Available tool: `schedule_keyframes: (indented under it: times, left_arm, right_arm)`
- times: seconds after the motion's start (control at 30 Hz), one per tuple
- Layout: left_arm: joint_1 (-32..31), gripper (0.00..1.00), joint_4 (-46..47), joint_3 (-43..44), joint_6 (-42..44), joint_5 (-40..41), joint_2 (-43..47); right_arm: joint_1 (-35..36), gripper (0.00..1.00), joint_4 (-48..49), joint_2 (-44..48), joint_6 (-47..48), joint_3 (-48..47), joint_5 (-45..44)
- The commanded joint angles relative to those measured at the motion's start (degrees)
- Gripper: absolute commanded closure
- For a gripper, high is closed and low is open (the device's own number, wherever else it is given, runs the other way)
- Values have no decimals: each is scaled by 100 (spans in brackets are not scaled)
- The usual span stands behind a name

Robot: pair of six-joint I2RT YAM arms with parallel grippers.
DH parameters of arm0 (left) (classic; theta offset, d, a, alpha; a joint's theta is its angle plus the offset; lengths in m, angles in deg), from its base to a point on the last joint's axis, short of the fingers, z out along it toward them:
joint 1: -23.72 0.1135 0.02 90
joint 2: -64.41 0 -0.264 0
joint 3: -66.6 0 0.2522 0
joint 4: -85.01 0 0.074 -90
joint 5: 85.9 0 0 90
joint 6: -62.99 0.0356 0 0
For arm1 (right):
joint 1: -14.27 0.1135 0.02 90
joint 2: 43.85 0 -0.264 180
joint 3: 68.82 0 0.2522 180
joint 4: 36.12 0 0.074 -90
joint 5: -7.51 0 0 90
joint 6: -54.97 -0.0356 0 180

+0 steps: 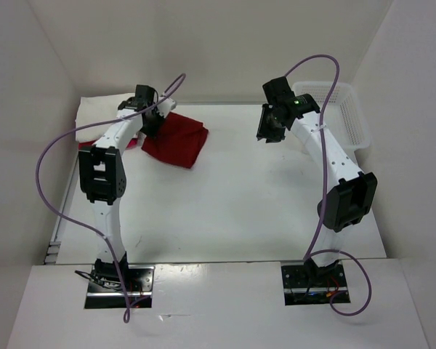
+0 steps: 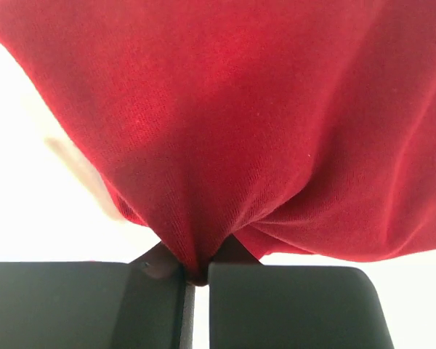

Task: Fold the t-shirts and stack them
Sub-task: Put the neatly folded tshirt into the corner of the board with the left arm

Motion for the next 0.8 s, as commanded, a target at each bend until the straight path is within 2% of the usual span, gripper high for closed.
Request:
schedule_keyframes:
  times: [0.0, 0.1, 0.2, 0.47, 0.6, 0.77]
  left_arm:
    - [38, 100, 106, 767, 698, 1701, -283]
    - [-15, 100, 369, 1164, 1076, 2484, -424]
    - [-15, 100, 449, 1481, 1288, 2908, -644]
    - [-68, 100, -87, 2816, 1472, 3278, -1100]
    - [-15, 100, -761, 3984, 1595, 3332, -1636]
    - [239, 100, -1904, 6558, 1779, 3524, -2831]
  right_arm:
    - [-45, 63, 168, 117, 97, -198, 13]
    - [-45, 63, 168, 117, 97, -198, -39]
    - [-98, 63, 168, 117, 97, -137, -40]
    - [-98, 63, 168, 169, 150, 82, -40]
    - [-98, 63, 221, 222, 150, 144, -40]
    - [-98, 63, 221, 275, 150, 390, -40]
